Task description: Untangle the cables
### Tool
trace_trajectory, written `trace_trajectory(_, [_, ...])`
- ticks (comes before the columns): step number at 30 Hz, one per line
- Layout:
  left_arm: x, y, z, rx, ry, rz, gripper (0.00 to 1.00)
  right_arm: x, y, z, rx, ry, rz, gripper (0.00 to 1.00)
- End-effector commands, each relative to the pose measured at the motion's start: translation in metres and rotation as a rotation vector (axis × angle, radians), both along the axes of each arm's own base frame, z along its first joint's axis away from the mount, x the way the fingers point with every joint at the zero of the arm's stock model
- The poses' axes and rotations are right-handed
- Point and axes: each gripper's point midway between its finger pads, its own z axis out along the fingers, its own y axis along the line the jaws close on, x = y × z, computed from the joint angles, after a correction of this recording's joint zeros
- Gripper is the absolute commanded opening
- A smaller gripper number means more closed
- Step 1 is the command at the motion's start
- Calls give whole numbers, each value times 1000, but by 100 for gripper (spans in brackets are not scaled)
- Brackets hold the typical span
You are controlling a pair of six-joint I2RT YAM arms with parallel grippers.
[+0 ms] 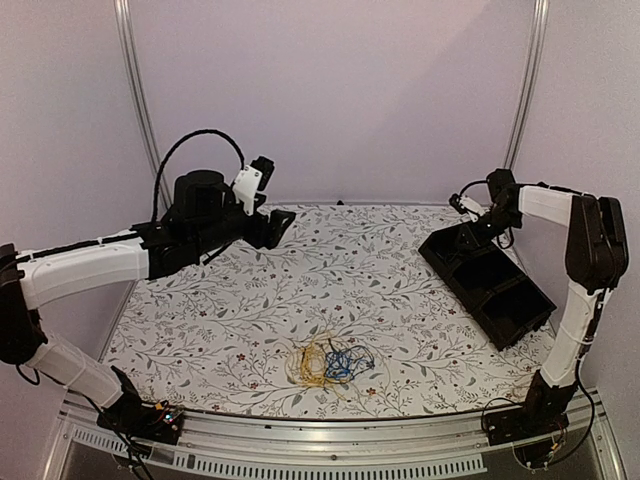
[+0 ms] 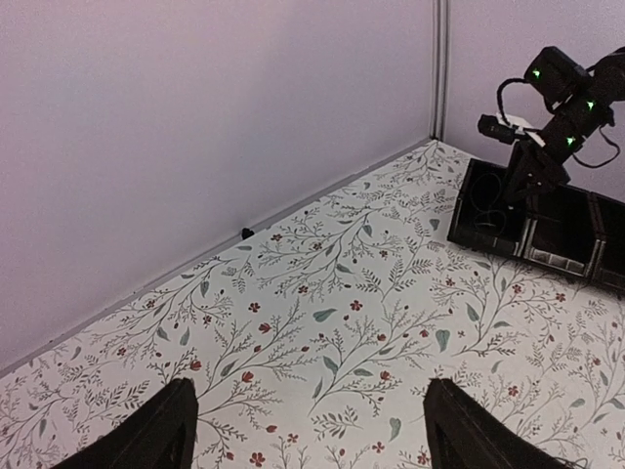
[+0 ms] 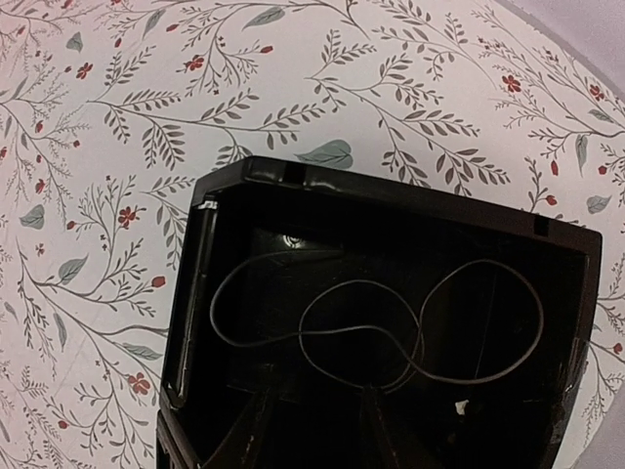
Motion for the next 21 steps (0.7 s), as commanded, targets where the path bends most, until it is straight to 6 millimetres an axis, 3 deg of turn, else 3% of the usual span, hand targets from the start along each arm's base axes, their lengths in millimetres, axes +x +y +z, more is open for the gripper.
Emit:
trace_trajectory(1, [1,-5,7,-8,-8,3,82,-9,-2,44,9,-70,-16,34])
trace_trajectory(5, [4,-9,-6,17,23,7,81,-29,2,77,39,-131,1,37])
trace_trajectory(7, [0,-20,-18,58,60,-7,78,-45,13,97,81,-161,42,38])
trace_trajectory(12, [-43,-39,-56,66,271,-79,70,-101,56,130,185,-232,237,34])
trace_trajectory(15, [-85,-46,-82,2,416,-192,65,-143,93,131,248,-250,371,30])
trace_trajectory(18, [-125,-51,-105,-22,531,-282,58,-187,140,112,254,-216,557,30])
trace_trajectory(21, [-152,-48,-128,-32,634,-282,52,-231,187,93,248,-172,765,30])
